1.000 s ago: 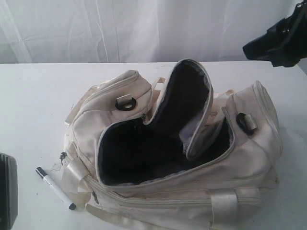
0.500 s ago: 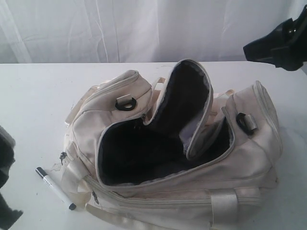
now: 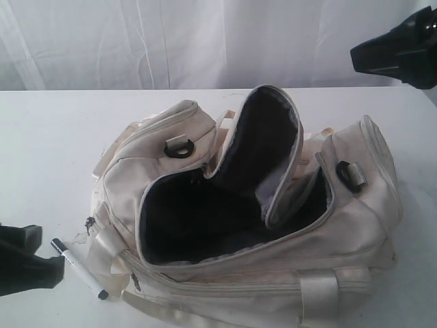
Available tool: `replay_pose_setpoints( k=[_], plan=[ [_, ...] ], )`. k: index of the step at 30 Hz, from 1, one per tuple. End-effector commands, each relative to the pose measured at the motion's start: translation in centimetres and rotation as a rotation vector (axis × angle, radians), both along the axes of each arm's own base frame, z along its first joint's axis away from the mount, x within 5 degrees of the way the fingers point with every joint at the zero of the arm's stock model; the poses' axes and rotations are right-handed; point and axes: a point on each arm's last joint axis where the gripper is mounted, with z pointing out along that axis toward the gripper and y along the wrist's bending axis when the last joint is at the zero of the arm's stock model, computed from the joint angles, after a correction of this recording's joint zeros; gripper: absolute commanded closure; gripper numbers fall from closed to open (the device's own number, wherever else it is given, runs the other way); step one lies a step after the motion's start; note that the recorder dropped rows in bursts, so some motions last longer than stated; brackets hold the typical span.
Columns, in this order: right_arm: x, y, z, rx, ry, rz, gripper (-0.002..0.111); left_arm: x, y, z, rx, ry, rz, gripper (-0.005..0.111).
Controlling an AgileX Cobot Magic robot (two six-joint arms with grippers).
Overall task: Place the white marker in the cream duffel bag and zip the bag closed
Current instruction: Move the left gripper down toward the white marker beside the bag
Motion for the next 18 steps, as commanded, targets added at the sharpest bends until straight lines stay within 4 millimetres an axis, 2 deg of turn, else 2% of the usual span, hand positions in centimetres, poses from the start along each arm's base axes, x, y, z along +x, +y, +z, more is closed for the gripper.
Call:
replay_pose_setpoints(
  k=[1,4,5,8,9,13,14,18],
  plan=[
    [-0.1,-0.1,0.1,0.009,-0.005,-0.01,0.051,0.3,-2.5,3.9,0.02,-0.078,-0.263,0.056],
    [-0.1,-0.1,0.1,0.012,-0.005,-0.01,0.051,-0.2,-4.0,6.5,0.1,-0.12,-0.536,0.056],
    [-0.1,-0.1,0.1,0.012,-0.005,-0.01,0.051,-0.6,-4.6,7.8,0.193,-0.127,-0.7,0.056],
    [-0.1,-0.1,0.1,0.011,-0.004,-0.009,0.051,-1.1,-4.3,9.1,0.392,-0.108,-0.866,0.056],
    [-0.1,-0.1,0.1,0.011,-0.004,-0.009,0.051,-1.4,-3.9,9.2,0.531,-0.074,-0.949,0.056],
    [-0.1,-0.1,0.1,0.011,-0.004,-0.009,0.051,-2.5,-3.1,7.4,0.795,0.055,-1.226,0.056],
    [-0.1,-0.1,0.1,0.011,-0.004,-0.009,0.051,-2.6,-2.9,7.0,0.826,0.077,-1.246,0.056],
    [-0.2,0.0,0.1,0.023,0.006,-0.012,0.051,-1.7,-1.7,5.0,0.99,0.205,-1.103,0.058]
  ],
)
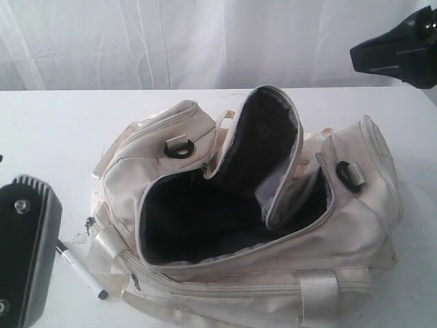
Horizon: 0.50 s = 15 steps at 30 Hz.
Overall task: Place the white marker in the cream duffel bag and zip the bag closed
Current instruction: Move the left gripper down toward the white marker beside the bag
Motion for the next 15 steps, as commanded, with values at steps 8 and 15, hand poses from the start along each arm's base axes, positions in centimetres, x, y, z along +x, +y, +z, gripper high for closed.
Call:
replay_pose_setpoints(
  k=[8,15],
  plan=[
    [-0.2,0.0,0.0,0.028,0.02,-0.005,0.051,5.4,1.5,-0.9,-0.066,-0.396,0.492,0.058],
    [-0.4,0.1,-0.1,0.028,0.037,0.01,0.051,9.4,5.1,1.3,-0.414,-0.432,0.878,0.067]
  ],
)
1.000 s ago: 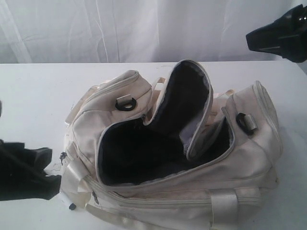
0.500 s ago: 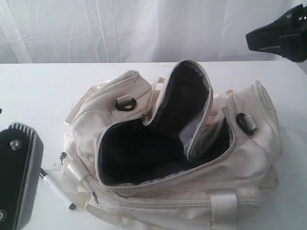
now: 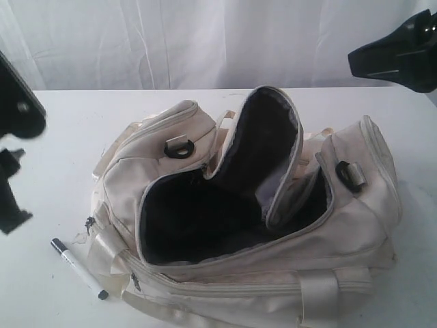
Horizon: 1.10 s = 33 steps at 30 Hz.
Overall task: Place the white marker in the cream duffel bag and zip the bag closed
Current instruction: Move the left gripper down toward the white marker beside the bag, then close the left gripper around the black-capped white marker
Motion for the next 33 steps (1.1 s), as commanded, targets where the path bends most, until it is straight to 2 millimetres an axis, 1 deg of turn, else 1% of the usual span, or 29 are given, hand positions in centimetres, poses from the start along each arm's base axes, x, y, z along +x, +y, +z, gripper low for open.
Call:
replay_pose_setpoints(
  k=[1,2,4,6,7,9,12,18,22,29,33],
  plan=[
    [-0.2,0.0,0.0,0.015,0.007,0.001,0.051,2.4,2.1,1.4,-0.303,-0.057,0.168,0.069],
    [-0.2,0.0,0.0,0.017,0.007,0.001,0.051,2.8,2.4,1.2,-0.357,-0.037,0.194,0.069],
    [-0.3,0.1,0.0,0.022,0.011,0.004,0.051,3.5,2.7,0.0,-0.48,0.058,0.26,0.067],
    [-0.3,0.1,0.0,0.024,0.013,0.006,0.051,3.8,2.6,-1.4,-0.59,0.192,0.317,0.061],
    [-0.3,0.1,0.0,0.026,0.014,0.007,0.051,3.8,2.2,-2.2,-0.655,0.28,0.329,0.056],
    [-0.3,0.1,0.1,0.032,0.016,0.01,0.051,3.9,1.6,-3.6,-0.717,0.391,0.337,0.05],
    [-0.4,0.2,0.0,0.031,0.023,0.016,0.051,3.9,1.3,-5.1,-0.733,0.472,0.371,0.049],
    [-0.4,0.3,0.0,0.037,0.03,0.025,0.051,2.9,1.7,-7.2,-0.798,0.527,0.54,0.049],
    [-0.5,0.3,0.0,0.029,0.031,0.038,0.051,2.6,1.7,-8.6,-0.892,0.497,0.619,0.049],
    [-0.6,0.4,0.0,0.028,0.03,0.053,0.051,3.3,1.4,-10.3,-1.018,0.449,0.697,0.049],
    [-0.7,0.4,-0.1,0.027,0.037,0.06,0.051,4.0,1.1,-11.0,-1.034,0.446,0.707,0.049]
  ],
)
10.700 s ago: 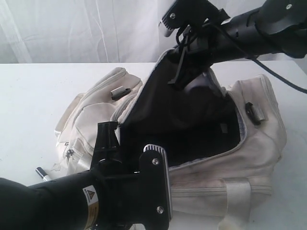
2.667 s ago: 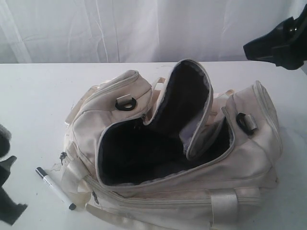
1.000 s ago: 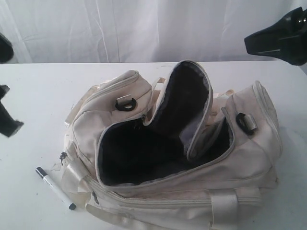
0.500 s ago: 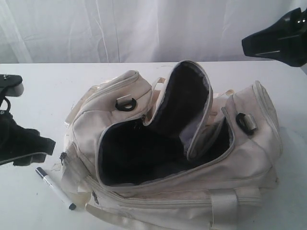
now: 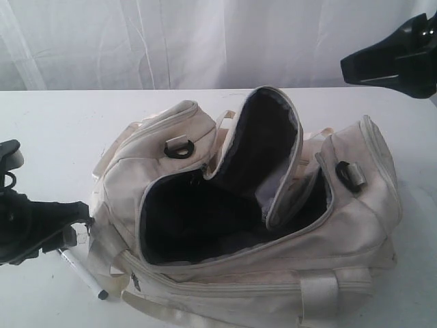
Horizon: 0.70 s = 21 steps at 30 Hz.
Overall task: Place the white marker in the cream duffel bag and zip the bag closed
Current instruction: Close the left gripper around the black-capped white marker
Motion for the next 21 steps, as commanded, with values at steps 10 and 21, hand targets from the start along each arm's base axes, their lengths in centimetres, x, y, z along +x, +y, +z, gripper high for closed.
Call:
replay_pose_setpoints(
  k=[10,21],
  plan=[
    [-0.4,0.1,-0.1,0.002,0.011,0.022,0.051,1.1,-0.4,-2.6,-0.029,0.076,0.089,0.049],
    [-0.4,0.1,-0.1,0.004,0.015,0.026,0.051,1.8,-0.6,-4.2,-0.022,0.124,0.135,0.049]
  ],
)
